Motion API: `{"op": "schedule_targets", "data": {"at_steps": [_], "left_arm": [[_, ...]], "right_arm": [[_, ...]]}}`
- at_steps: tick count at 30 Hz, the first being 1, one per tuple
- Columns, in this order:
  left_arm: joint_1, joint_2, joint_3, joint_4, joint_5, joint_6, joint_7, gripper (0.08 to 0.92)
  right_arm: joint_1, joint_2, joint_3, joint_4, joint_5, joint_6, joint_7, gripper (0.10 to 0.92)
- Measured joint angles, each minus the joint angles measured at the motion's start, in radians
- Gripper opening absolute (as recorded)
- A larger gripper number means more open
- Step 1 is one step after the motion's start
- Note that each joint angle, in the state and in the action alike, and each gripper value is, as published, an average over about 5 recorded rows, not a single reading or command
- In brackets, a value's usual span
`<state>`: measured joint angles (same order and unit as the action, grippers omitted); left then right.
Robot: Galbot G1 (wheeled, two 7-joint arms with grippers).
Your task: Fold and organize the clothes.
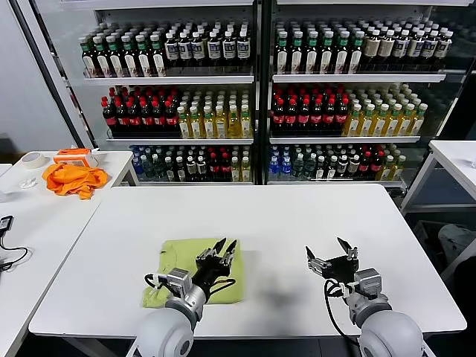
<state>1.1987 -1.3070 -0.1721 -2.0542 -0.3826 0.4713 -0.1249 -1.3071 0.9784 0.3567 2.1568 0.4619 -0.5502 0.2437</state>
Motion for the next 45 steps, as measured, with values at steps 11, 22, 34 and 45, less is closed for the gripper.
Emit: {"op": "schedule_targets", "data": {"at_steps": [11, 22, 34, 45], "left_arm": [[0.009, 0.101, -0.144, -0.032, -0.006, -0.049, 0.021, 0.708], [0.048, 0.132, -0.238, -0.035, -0.025, -0.078, 0.028, 0.822], [0.073, 0.136, -0.271, -0.028, -0.019, -0.094, 0.030, 0.822], [0.078, 0.129, -0.277, -0.028, -0.022, -0.100, 0.033, 0.822]], "right_arm": [[0.073, 0.056, -0.141, -0.041, 0.141, -0.009, -0.010, 0.823], [0.267, 0.160, -0.352, -0.203, 0.209, -0.004, -0.009, 0.823], [0.418, 0.240, -0.434, -0.400, 0.262, -0.012, -0.022, 0.681], [0.466, 0.259, -0.451, -0.473, 0.333, -0.020, -0.046, 0.360]]}}
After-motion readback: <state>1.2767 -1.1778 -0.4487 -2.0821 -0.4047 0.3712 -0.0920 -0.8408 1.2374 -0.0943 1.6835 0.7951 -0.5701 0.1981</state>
